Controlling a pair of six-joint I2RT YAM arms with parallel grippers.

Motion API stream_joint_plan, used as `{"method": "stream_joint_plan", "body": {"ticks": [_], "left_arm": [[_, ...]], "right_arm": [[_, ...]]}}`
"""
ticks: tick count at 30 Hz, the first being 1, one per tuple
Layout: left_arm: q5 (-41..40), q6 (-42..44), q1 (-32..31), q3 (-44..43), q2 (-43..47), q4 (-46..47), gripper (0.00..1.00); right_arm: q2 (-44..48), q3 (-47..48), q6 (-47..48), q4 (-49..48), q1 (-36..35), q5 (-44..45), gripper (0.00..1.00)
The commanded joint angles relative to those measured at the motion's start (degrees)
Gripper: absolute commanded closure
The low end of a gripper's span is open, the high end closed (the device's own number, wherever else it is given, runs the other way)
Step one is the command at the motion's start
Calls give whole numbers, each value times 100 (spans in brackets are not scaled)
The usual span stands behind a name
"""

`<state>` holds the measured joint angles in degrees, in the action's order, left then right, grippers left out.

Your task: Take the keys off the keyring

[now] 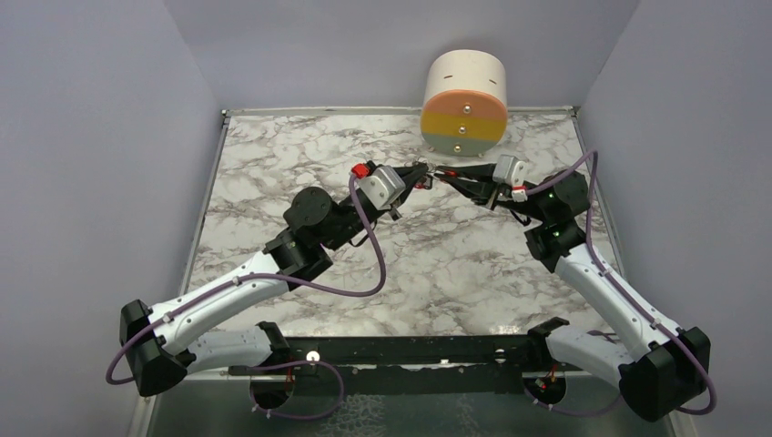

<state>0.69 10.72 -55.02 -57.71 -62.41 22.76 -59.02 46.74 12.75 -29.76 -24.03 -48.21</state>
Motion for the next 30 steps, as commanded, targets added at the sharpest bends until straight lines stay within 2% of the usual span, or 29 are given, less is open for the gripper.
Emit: {"method": "stream_joint_plan", "body": {"ticks": [1, 18, 30], "left_arm": [[-350, 113, -26, 133, 263, 340, 100], [-926, 245, -26, 416, 441, 899, 100], [-816, 284, -31, 328, 390, 993, 100]], "right_arm": [[127, 55, 113, 5, -75, 100, 98], [164, 71, 204, 104, -93, -117, 98], [155, 171, 410, 440, -92, -536, 98]]}}
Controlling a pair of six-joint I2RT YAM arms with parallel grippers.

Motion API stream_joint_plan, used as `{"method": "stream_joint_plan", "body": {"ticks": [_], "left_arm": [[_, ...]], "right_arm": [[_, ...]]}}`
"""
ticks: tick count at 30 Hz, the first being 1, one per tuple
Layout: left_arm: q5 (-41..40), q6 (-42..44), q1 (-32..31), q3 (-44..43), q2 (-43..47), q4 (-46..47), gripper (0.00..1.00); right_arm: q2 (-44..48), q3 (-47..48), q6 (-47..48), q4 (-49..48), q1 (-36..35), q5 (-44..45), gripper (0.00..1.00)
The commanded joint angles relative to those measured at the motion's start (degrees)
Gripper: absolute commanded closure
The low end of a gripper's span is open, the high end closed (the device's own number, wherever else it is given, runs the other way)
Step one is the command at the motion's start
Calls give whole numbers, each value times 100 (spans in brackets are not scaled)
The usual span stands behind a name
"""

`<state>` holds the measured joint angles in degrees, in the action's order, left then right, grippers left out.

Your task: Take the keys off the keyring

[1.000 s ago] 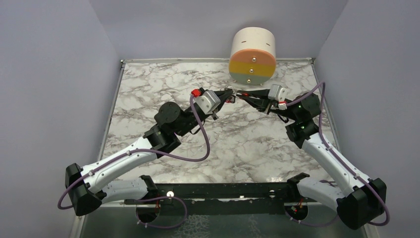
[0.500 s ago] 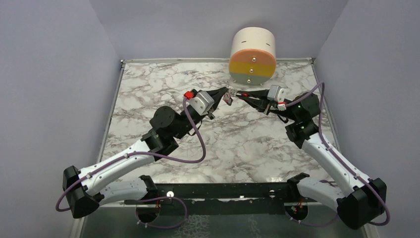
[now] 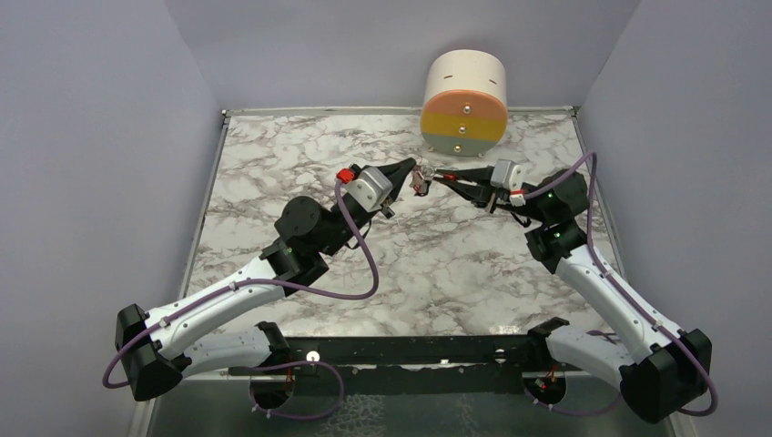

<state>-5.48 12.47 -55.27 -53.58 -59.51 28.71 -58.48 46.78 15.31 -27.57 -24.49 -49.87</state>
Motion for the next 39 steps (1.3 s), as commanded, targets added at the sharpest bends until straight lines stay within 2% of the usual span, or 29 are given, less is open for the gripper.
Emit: {"method": "stream_joint_plan", "body": {"ticks": [1, 13, 16, 22, 25, 28, 36, 39], "left_arm": [[-161, 88, -2, -90, 101, 399, 100], [-120, -69, -2, -24, 282, 369, 100], [-176, -76, -3, 5, 414, 222, 86], [-94, -219, -2, 56, 656, -505, 85], [-36, -272, -2, 237, 767, -698, 77], [8, -181, -2, 513, 937, -702, 70], [102, -114, -2, 751, 1052, -643, 72], [70, -82, -3, 828, 1131, -480, 64]], "right_arm": [[89, 172, 172, 246, -47, -382, 98], [93, 122, 199, 187, -47, -197, 98], [77, 117, 208, 168, -47, -134, 98], [66, 114, 200, 150, -46, -52, 98], [103, 91, 202, 130, -46, -20, 98], [129, 83, 184, 109, -47, -12, 98], [117, 110, 159, 139, -47, -36, 98], [92, 105, 157, 141, -47, -39, 98]]}}
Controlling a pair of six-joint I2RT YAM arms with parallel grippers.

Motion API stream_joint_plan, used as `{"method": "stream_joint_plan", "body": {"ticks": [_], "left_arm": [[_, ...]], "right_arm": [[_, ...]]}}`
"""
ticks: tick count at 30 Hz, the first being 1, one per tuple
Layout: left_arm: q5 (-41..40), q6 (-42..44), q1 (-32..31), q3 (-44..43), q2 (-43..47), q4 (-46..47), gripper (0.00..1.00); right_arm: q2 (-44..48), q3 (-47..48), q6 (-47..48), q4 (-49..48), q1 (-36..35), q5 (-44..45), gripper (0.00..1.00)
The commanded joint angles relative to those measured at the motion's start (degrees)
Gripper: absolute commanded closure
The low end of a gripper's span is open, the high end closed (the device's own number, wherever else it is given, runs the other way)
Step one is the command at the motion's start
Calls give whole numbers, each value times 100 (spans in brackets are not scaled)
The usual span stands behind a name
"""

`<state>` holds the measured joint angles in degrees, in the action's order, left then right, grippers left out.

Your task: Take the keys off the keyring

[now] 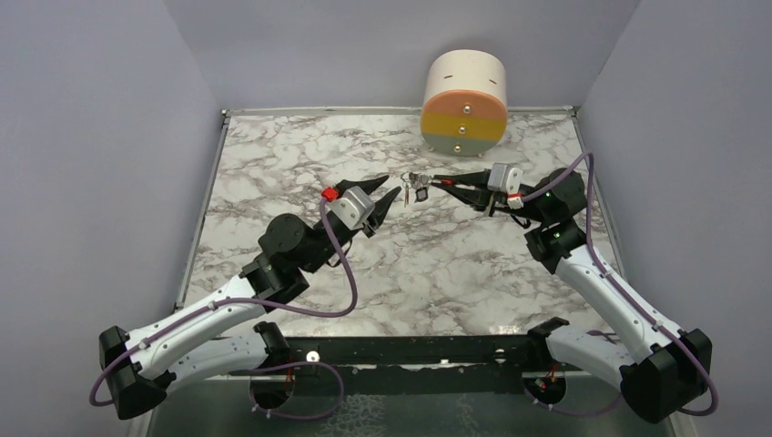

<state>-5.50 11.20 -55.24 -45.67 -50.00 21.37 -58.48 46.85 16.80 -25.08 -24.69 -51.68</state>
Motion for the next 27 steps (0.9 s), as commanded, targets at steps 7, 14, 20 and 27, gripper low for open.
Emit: {"method": "stream_joint_plan", "body": {"ticks": [7, 14, 20, 27], "left_arm": [[-336, 307, -4, 85, 221, 434, 59], [-315, 1694, -4, 98, 53, 469, 60], [-265, 3180, -4, 381, 115, 525, 57], [-30, 2598, -4, 323, 457, 754, 52]], "right_arm": [[55, 114, 0, -118, -27, 78, 98], [40, 166, -60, -67, -27, -7, 98], [-18, 225, -98, -44, -28, -48, 98], [-42, 236, -120, -65, -27, -53, 98]]}}
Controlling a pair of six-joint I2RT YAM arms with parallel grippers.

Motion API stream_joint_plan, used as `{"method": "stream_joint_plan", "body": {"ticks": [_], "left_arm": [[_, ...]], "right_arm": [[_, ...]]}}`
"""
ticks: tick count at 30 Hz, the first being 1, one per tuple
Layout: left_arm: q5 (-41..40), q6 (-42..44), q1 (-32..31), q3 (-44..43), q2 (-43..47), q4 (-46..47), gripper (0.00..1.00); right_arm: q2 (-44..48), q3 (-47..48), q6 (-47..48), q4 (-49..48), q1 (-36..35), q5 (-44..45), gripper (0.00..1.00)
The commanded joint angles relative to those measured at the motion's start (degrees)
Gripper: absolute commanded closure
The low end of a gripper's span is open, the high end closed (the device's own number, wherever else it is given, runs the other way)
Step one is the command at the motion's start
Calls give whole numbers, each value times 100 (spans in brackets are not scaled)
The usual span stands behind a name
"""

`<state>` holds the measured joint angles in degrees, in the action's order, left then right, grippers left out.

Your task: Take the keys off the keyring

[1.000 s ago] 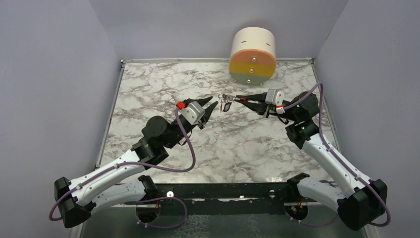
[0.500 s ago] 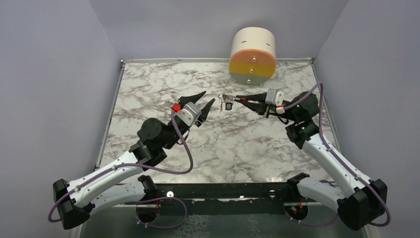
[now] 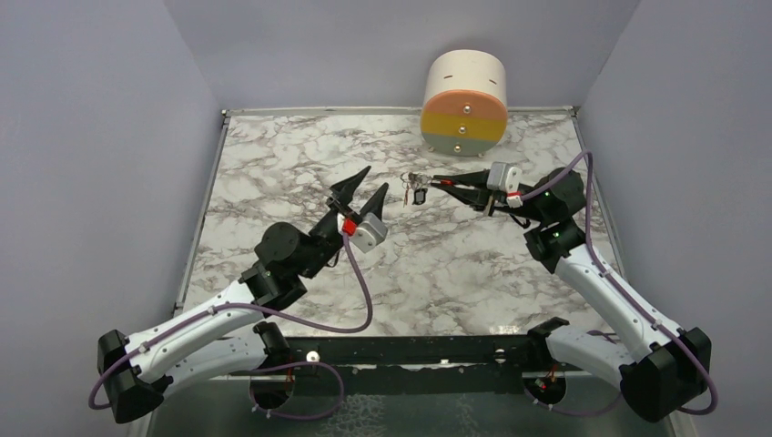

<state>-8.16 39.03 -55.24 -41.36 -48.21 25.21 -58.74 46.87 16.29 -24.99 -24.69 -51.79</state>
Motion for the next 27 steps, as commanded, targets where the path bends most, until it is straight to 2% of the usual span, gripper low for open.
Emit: {"method": "stream_joint_plan", "body": {"ticks": [1, 5, 7, 10, 14, 18, 23, 27], "left_arm": [[291, -345, -6, -139, 291, 363, 53], [428, -988, 4, -354, 185, 379, 73], [535, -1221, 5, -482, 74, 375, 76], [794, -1616, 26, -677, -42, 359, 76], [819, -2127, 76, -902, -92, 230, 69], [934, -2451, 146, -1026, -132, 42, 67], [1034, -2257, 179, -883, -136, -166, 67], [654, -1924, 224, -511, -13, -300, 69]], "right_arm": [[-15, 235, -78, -81, -27, -42, 98], [-19, 212, -107, -104, -30, -34, 98], [-5, 209, -109, -103, -29, -37, 98], [35, 208, -109, -103, -35, -25, 98], [93, 190, -116, -79, -27, -29, 98], [137, 182, -134, -82, -35, -62, 98], [262, 165, -86, 1, -34, -17, 98], [329, 156, -80, 24, -29, -47, 98]]}}
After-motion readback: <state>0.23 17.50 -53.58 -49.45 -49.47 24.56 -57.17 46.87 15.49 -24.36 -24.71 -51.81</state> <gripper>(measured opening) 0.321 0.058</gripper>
